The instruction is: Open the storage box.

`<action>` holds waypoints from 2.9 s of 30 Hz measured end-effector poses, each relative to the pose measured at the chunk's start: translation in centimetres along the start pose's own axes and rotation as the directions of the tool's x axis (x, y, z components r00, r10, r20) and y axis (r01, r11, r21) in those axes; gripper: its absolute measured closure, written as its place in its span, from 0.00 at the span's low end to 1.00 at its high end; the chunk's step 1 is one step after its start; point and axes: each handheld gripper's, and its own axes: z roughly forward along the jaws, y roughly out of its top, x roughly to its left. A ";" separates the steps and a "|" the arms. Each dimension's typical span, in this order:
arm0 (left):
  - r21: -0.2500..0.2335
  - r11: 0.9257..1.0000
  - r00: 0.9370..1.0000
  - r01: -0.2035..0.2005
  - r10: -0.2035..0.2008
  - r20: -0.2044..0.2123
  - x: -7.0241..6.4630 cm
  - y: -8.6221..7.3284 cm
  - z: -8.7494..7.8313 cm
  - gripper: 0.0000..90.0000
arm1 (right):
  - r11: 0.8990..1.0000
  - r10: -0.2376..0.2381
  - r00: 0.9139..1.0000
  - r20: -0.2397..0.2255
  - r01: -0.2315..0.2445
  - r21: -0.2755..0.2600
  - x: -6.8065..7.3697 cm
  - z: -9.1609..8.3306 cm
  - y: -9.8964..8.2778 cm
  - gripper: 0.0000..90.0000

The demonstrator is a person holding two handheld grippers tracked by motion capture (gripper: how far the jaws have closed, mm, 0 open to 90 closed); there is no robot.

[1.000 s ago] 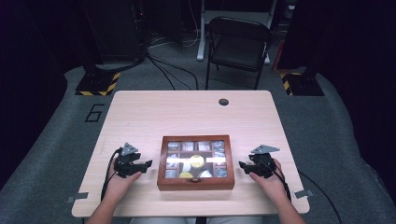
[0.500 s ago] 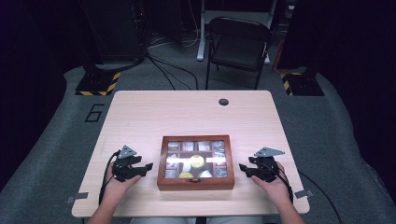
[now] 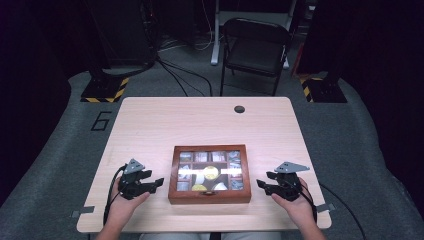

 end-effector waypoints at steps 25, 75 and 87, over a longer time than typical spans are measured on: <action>-0.001 0.998 0.994 -0.062 0.062 0.086 -4.1 -2.0 -2.4 0.46 | 0.998 -0.057 0.994 -0.096 0.059 0.015 4.1 -1.7 -1.6 0.56; 0.031 0.991 0.986 -0.132 0.128 0.111 -6.5 -1.1 -0.3 0.53 | 0.995 -0.094 0.988 -0.119 0.097 0.021 5.4 -0.3 -0.8 0.61; 0.009 0.994 0.987 -0.113 0.112 0.119 -6.4 0.6 -1.1 0.45 | 0.998 -0.054 0.992 -0.110 0.055 0.003 5.4 -1.1 0.9 0.54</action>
